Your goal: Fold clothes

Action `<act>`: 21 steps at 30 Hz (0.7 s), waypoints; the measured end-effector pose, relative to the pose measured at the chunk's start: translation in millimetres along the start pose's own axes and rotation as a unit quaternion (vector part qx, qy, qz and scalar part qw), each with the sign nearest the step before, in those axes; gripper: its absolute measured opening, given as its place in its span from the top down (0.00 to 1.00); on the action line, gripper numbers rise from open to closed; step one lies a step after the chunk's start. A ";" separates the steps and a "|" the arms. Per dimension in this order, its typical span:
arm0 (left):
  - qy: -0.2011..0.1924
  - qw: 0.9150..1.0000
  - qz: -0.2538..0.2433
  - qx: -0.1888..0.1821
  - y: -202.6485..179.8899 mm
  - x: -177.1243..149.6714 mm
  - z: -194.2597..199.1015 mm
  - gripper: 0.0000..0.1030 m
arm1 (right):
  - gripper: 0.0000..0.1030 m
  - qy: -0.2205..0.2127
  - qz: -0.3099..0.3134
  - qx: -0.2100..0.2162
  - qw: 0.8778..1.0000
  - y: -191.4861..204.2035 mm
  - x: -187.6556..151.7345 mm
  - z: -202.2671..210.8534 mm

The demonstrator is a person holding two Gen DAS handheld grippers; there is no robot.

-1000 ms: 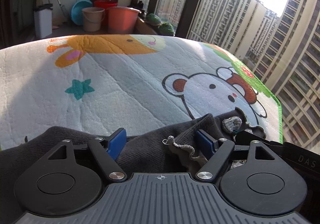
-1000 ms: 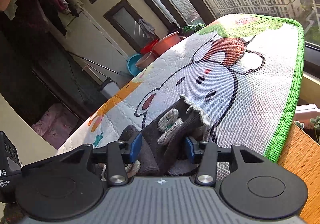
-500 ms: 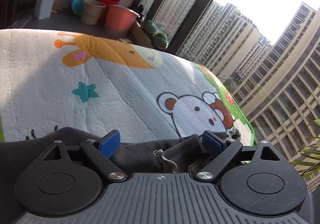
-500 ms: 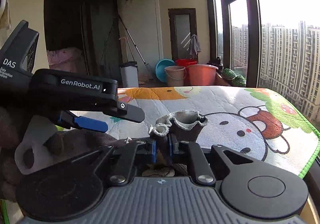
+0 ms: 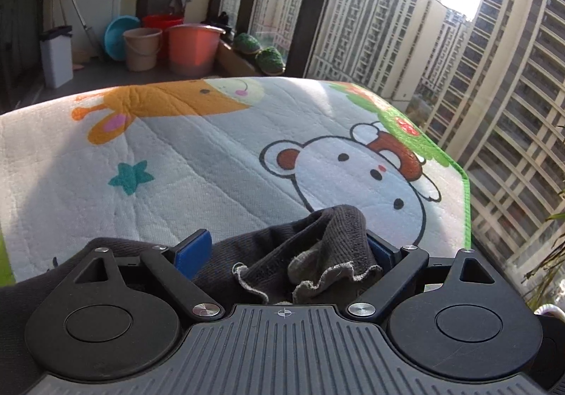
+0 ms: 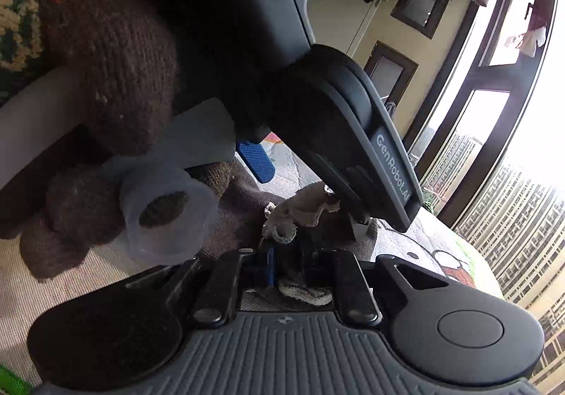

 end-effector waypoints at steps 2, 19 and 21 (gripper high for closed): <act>0.010 1.000 0.023 -0.007 10.4 -5.1 -5.0 0.08 | 0.87 0.001 -0.004 0.003 1.000 -2.3 -1.5 1.9; 0.001 0.998 0.055 -0.021 28.4 -19.6 2.4 0.08 | 0.46 -0.033 -0.314 0.149 0.937 -118.7 -7.7 48.5; 0.001 0.998 0.057 -0.020 28.6 -19.6 2.0 0.07 | 0.46 -0.017 -0.385 0.150 0.910 -139.0 -14.7 40.7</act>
Point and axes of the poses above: each gripper's, at about its wrist camera, not at the fingertips, and z roughly against the way its jaws point, y to its left, x to its top, the point moved 4 cm from there along -z, roughly the way its jaws point, and after that the axes turned 11 degrees about -z, right-handed, at the moved point
